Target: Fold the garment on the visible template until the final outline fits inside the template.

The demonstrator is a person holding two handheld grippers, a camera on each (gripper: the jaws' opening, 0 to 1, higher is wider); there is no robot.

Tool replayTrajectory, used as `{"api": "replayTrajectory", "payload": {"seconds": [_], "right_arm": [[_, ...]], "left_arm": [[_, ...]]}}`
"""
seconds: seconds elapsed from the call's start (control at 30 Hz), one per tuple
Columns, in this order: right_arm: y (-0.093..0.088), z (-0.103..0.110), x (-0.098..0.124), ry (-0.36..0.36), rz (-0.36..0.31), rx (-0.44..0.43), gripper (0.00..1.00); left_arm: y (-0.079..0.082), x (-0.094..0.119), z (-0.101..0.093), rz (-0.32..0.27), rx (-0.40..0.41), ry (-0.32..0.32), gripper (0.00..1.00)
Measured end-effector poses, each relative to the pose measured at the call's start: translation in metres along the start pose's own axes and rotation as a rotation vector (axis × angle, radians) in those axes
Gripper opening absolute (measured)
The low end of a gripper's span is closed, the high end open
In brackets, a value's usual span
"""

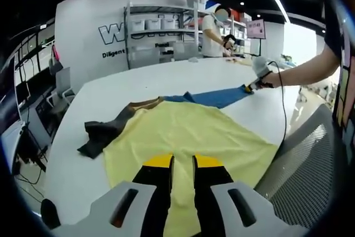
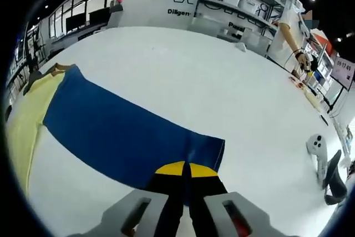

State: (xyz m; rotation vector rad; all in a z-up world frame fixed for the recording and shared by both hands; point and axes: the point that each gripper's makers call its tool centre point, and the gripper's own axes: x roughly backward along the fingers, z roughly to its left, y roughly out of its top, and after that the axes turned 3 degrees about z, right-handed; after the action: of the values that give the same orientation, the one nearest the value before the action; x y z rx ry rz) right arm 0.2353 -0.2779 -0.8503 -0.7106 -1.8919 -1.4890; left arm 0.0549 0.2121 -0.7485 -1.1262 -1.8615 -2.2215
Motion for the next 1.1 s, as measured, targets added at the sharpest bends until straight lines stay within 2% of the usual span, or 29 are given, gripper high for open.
{"api": "replayTrajectory", "payload": {"seconds": [0.3, 0.37, 0.43, 0.6, 0.8, 0.83, 1.1], "right_arm": [[0.000, -0.003, 0.001, -0.002, -0.002, -0.022, 0.00], [0.007, -0.006, 0.003, -0.018, -0.057, -0.037, 0.00], [0.008, -0.013, 0.005, -0.048, -0.070, -0.039, 0.16], [0.003, -0.025, 0.004, -0.081, -0.050, -0.054, 0.29], [-0.001, -0.023, 0.002, -0.047, -0.054, -0.127, 0.24], [-0.002, -0.023, 0.002, -0.043, -0.053, -0.166, 0.24], [-0.002, -0.020, 0.001, -0.022, -0.058, -0.207, 0.20]], "left_arm": [[0.000, -0.001, 0.001, 0.002, 0.003, 0.004, 0.11], [0.000, 0.000, 0.001, 0.002, 0.002, 0.007, 0.11], [0.000, 0.000, 0.002, 0.001, 0.004, 0.011, 0.11], [0.000, 0.001, 0.003, 0.000, 0.007, 0.017, 0.11], [0.000, 0.002, 0.003, 0.000, 0.007, 0.019, 0.11], [-0.001, 0.002, 0.004, 0.001, 0.010, 0.020, 0.11], [-0.001, 0.001, 0.004, 0.003, 0.007, 0.021, 0.10]]}}
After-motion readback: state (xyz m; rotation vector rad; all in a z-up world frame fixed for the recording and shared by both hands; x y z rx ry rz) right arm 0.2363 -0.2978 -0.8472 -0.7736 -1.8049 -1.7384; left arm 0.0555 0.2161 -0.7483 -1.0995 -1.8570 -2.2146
